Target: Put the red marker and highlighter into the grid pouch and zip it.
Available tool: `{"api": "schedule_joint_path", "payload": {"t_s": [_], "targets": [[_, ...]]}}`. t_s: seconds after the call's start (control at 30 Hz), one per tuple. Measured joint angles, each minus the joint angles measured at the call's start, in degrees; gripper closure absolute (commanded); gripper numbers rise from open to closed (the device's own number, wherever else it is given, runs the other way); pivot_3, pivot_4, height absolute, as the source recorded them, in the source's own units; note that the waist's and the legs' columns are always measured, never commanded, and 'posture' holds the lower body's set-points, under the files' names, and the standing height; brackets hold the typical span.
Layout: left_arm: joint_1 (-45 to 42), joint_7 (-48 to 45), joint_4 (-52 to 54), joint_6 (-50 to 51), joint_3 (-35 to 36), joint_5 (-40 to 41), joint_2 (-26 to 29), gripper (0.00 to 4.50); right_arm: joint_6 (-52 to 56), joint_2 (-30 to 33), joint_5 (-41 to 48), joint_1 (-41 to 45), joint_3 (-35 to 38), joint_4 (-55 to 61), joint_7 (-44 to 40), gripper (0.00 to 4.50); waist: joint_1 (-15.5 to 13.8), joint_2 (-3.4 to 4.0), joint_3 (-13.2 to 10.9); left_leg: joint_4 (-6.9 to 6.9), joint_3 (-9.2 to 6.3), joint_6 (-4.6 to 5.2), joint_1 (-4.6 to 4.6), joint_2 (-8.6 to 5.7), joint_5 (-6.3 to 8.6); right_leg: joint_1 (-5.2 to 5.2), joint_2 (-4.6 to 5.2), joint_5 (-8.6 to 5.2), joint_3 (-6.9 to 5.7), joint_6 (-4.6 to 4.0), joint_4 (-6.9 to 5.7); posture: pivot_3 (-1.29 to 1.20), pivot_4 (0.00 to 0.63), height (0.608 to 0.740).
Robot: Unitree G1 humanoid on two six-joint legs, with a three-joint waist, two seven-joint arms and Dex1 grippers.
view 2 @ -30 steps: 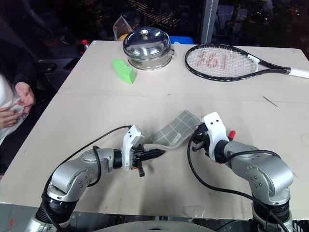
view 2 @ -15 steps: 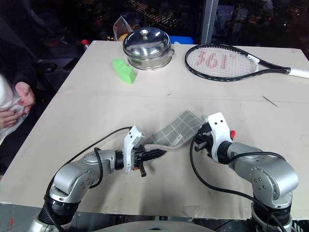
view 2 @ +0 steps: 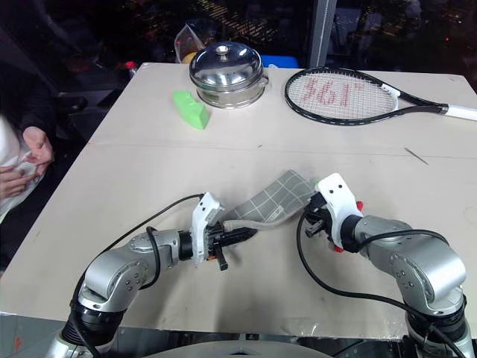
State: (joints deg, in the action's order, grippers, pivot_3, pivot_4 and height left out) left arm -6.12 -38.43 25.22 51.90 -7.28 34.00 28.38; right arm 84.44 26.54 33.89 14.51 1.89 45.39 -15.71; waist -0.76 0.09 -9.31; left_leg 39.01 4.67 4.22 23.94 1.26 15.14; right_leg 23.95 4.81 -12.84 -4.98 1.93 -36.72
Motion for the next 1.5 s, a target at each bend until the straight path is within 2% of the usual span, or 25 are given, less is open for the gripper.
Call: {"api": "schedule_joint_path", "payload": {"t_s": [0.53, 0.7, 1.5], "targets": [[-0.29, 3.78, 0.75, 2.94, 0.5, 1.45, -2.76, 4.5, 0.49, 0.91, -0.4, -0.7, -2.24, 3.51, 0.66, 4.47, 0.01, -0.01, 0.0, 0.0, -0.01, -0.02, 0.0, 0.0, -0.01, 0.0, 0.01, 0.0, -0.01, 0.0, -0.01, 0.0, 0.15, 0.74], [-0.68, 3.78, 0.75, 2.96, 1.03, 2.21, -2.74, 4.5, -0.05, 3.73, -1.3, -0.68, -3.89, 3.5, 0.54, 4.47, -0.01, -0.02, 0.0, 0.02, -0.01, -0.02, 0.0, -0.01, -0.01, -0.01, 0.01, 0.0, 0.0, 0.0, 0.0, 0.0, 0.15, 0.74], [-5.36, 9.92, -1.1, 2.99, 1.82, 2.08, -8.55, 4.5, -0.63, 2.16, -0.3, 2.12, -3.86, 3.32, -1.7, 4.47, -0.03, -0.05, -0.01, 0.05, -0.01, -0.02, 0.0, -0.01, -0.02, -0.02, -0.03, 0.02, 0.01, 0.01, -0.02, 0.0, 0.15, 0.74]]}}
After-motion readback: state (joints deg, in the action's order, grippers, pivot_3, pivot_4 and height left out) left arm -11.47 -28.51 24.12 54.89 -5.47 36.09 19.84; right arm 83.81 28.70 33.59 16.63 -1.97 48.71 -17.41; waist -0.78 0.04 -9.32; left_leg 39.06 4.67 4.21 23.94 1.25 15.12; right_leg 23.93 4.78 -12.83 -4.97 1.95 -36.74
